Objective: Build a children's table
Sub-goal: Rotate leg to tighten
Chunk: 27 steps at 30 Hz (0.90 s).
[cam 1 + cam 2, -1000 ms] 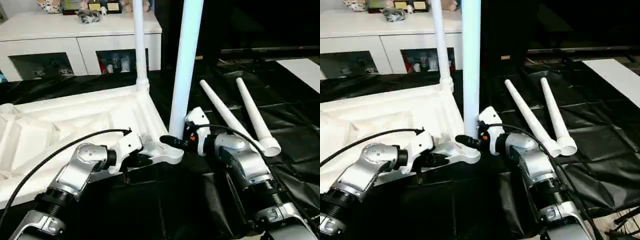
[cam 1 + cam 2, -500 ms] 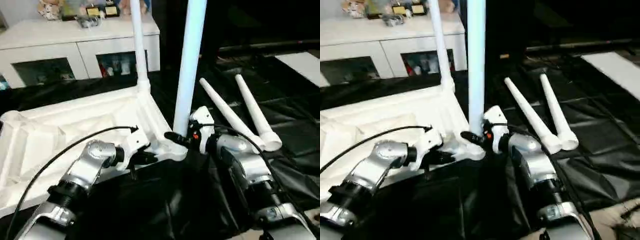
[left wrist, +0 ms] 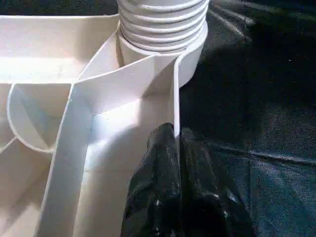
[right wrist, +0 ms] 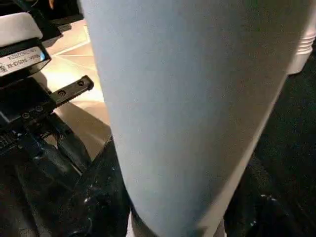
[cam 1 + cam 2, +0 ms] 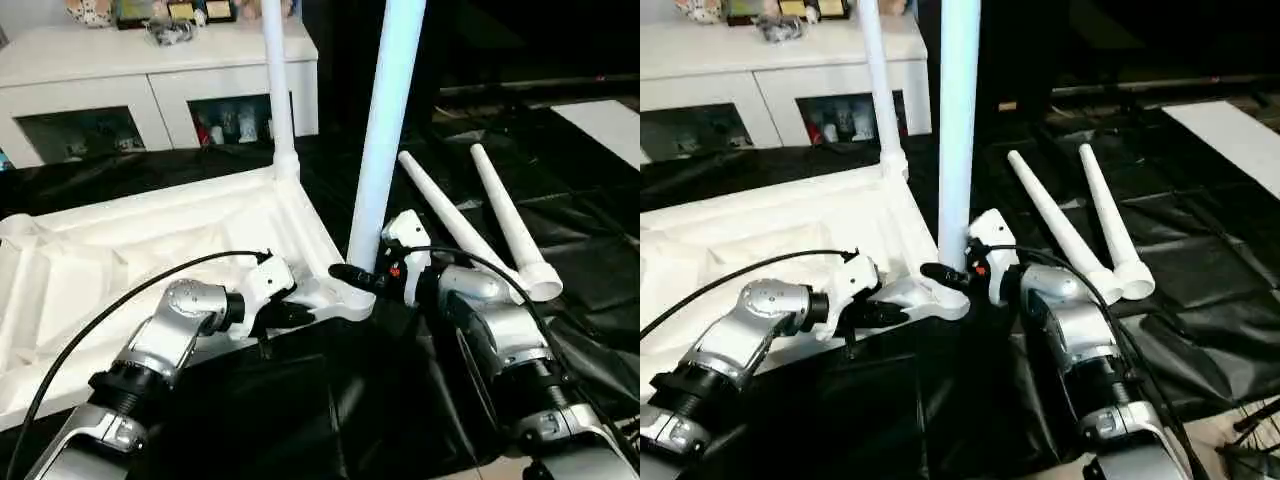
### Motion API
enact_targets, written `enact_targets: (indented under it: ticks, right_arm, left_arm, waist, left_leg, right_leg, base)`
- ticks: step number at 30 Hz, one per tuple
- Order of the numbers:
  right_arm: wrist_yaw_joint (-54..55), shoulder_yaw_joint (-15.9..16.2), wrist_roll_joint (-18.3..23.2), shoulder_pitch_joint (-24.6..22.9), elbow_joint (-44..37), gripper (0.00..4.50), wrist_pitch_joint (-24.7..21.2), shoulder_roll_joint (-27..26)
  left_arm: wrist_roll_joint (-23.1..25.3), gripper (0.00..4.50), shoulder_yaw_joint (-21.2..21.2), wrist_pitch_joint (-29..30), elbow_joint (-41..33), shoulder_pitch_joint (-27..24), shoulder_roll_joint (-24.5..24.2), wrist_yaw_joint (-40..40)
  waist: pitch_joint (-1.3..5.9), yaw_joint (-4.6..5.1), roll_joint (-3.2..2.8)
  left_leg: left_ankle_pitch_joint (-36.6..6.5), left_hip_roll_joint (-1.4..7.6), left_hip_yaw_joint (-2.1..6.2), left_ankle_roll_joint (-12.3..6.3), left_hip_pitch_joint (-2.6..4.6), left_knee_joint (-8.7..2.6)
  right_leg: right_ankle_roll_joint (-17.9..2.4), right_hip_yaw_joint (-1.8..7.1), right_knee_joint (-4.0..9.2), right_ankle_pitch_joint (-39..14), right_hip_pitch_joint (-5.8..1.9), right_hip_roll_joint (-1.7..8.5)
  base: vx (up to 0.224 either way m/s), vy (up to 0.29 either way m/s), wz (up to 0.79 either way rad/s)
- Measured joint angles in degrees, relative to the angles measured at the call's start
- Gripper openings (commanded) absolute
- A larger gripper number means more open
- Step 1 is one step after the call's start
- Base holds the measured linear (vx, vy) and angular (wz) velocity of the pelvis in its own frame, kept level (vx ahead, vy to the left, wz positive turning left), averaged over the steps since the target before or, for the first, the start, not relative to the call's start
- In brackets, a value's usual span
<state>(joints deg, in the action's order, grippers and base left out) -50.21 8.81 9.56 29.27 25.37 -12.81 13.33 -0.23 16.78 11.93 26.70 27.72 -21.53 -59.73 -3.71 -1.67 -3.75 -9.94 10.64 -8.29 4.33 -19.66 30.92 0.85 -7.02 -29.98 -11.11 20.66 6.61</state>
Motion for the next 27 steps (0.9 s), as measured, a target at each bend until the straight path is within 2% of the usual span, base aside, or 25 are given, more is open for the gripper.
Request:
enact_targets:
  ticks: [8, 12, 14, 15, 16, 17, 18, 19, 20, 21, 22, 23, 24, 25, 26, 27]
  right_arm:
    - [0.01, -0.28, -0.12, -0.02, 0.38, 1.86, 0.68, 0.0]
    - [8.53, -1.66, -1.37, 1.32, 4.52, 1.86, 2.67, -4.46]
    - [16.24, -3.44, -2.51, 2.89, 7.83, 1.86, 3.48, -7.22]
    - [18.97, -4.01, -2.7, 3.59, 9.12, 1.86, 3.79, -8.53]
    - [21.21, -4.51, -3.0, 3.8, 9.95, 1.86, 4.08, -9.15]
    - [23.43, -5.82, -3.0, 3.66, 10.66, 1.86, 4.66, -9.22]
    - [26.74, -6.62, -3.19, 5.26, 13.05, 1.86, 4.8, -10.55]
    - [29.56, -7.27, -3.32, 6.73, 15.17, 1.86, 4.77, -11.66]
    - [32.88, -7.86, -3.63, 7.74, 16.98, 1.86, 4.92, -13.09]
    - [34.73, -8.33, -3.86, 8.26, 17.75, 1.86, 5.07, -13.29]
    - [37.15, -9.18, -4.02, 9.08, 18.83, 1.86, 5.5, -13.43]
    - [40.62, -10.49, -4.26, 10.5, 20.86, 1.86, 5.56, -14.53]
    - [43.18, -11.48, -4.25, 11.38, 22.47, 1.86, 5.55, -15.64]
    - [45.34, -12.22, -4.25, 11.76, 23.53, 1.86, 5.55, -16.59]
    - [47.14, -12.75, -4.25, 12.2, 24.67, 1.86, 5.54, -17.31]
    - [47.9, -13.05, -4.22, 12.52, 25.14, 1.86, 5.55, -17.59]
  left_arm:
    - [0.1, 0.0, 0.53, -0.54, 0.84, 0.79, -0.02, -0.08]
    - [0.91, 0.0, 0.04, 1.18, 3.19, 2.58, 1.21, 3.11]
    - [2.17, 0.0, -0.75, 3.89, 5.04, 4.37, 3.86, 7.75]
    - [2.34, 0.0, -0.82, 5.08, 5.64, 4.9, 4.96, 9.4]
    - [2.56, 0.0, -0.91, 6.02, 6.24, 5.59, 5.85, 10.81]
    - [3.03, 0.0, -0.55, 7.5, 7.46, 7.0, 7.82, 12.79]
    - [3.51, 0.0, -0.97, 8.44, 8.03, 7.59, 9.09, 15.18]
    - [3.72, 0.0, -1.35, 9.14, 8.22, 7.91, 9.96, 16.85]
    - [3.66, 0.0, -1.42, 10.61, 9.03, 8.44, 11.1, 17.63]
    - [3.69, 0.0, -1.36, 11.85, 9.81, 9.28, 12.04, 18.49]
    - [3.85, 0.0, -1.35, 12.92, 10.57, 10.45, 13.72, 20.33]
    - [4.05, 0.0, -1.55, 13.94, 11.17, 11.19, 15.0, 22.84]
    - [4.29, 0.0, -1.76, 14.62, 11.81, 11.59, 15.75, 23.93]
    - [4.49, 0.0, -1.78, 15.33, 12.4, 11.91, 16.37, 24.66]
    - [4.68, 0.0, -1.78, 15.91, 13.05, 12.18, 16.73, 25.52]
    - [4.69, 0.0, -1.9, 16.39, 13.2, 12.36, 16.98, 25.91]
  waist:
    - [0.0, -0.25, -0.06]
    - [-0.01, 0.18, -0.08]
    - [-0.08, 0.53, -0.2]
    - [-0.24, 0.51, -0.27]
    - [-0.49, -0.41, -0.61]
    - [-0.18, -2.14, 0.51]
    - [0.96, -3.36, 4.28]
    - [0.87, -3.77, 4.05]
    - [1.54, -4.36, 2.55]
    - [2.04, -4.62, 2.03]
    - [2.29, -4.29, 1.79]
    - [2.22, -3.68, 2.49]
    - [2.19, -3.35, 2.69]
    - [2.35, -3.23, 3.07]
    - [2.39, -3.16, 3.22]
    - [2.36, -3.05, 3.32]
  left_leg:
    - [0.0, 0.01, -0.02, 0.0, -0.27, -0.03]
    - [0.0, 0.08, 0.0, 0.0, -0.2, -0.04]
    - [0.0, 0.25, 0.01, 0.01, -0.17, -0.1]
    - [0.0, 0.32, -0.09, 0.02, -0.3, -0.36]
    - [0.0, 0.48, -0.85, 0.03, -0.43, -0.85]
    - [0.02, 1.18, -3.35, 0.02, -0.37, -0.94]
    - [-0.31, 0.92, -5.82, 0.45, -0.2, 0.43]
    - [-1.35, 1.09, -3.26, -0.03, -0.68, 3.81]
    - [-1.45, -0.46, 1.44, -0.42, -0.57, 7.19]
    - [-2.34, -1.35, 2.3, -0.09, 0.29, 5.48]
    - [-2.35, -1.52, 2.04, 1.48, 0.75, 3.39]
    - [-2.17, -0.94, 0.6, 1.8, 0.99, 2.45]
    - [-2.16, -0.56, -0.06, 1.79, 1.03, 2.0]
    - [-2.16, -0.46, -0.17, 1.79, 1.19, 1.64]
    - [-2.16, -0.19, -0.07, 1.79, 1.34, 1.54]
    - [-2.16, -0.07, -0.02, 1.79, 1.49, 1.54]
  right_leg:
    - [0.0, 0.02, -0.01, 0.0, 0.2, 0.0]
    - [0.0, -0.14, -0.01, 0.0, 0.18, -0.02]
    - [-0.01, -0.64, 0.06, -0.01, -0.01, -0.05]
    - [-0.4, -0.81, -0.37, -0.53, -0.56, -0.16]
    - [-1.11, -0.8, -3.12, -2.4, -0.36, -0.15]
    - [-2.17, 0.59, -8.6, -5.1, 0.17, -0.27]
    - [-0.06, 3.98, -11.08, -7.41, -0.01, -0.44]
    - [-0.36, 4.34, -11.44, -7.53, 0.86, -1.03]
    - [-0.33, 4.2, -10.97, -7.49, 0.5, -1.55]
    - [-0.33, 4.12, -10.39, -7.32, 0.67, -1.62]
    - [-0.53, 4.46, -9.9, -6.49, 0.91, -2.05]
    - [-0.85, 5.25, -8.87, -4.57, 1.1, -2.42]
    - [-1.21, 5.27, -8.28, -4.14, 0.98, -2.53]
    - [-1.38, 5.2, -7.64, -3.79, 0.67, -2.64]
    - [-1.23, 5.06, -6.82, -3.75, 0.09, -2.95]
    - [-1.17, 4.99, -6.42, -3.79, -0.14, -3.06]
  base:
    - [0.0, 0.0, 0.0]
    - [0.0, 0.0, 0.0]
    - [0.0, 0.0, 0.0]
    - [-0.092, -0.023, 0.06]
    - [-0.099, -0.048, 0.21]
    - [-0.099, -0.048, 0.21]
    - [0.042, -0.181, 0.21]
    - [0.139, -0.149, -0.23]
    - [0.139, -0.149, -0.23]
    - [0.086, 0.019, -0.2]
    - [-0.066, -0.001, 0.31]
    - [-0.066, -0.001, 0.31]
    - [-0.111, -0.023, 0.3]
    - [0.0, 0.0, 0.0]
    - [0.0, 0.0, 0.0]
    - [0.0, 0.0, 0.0]
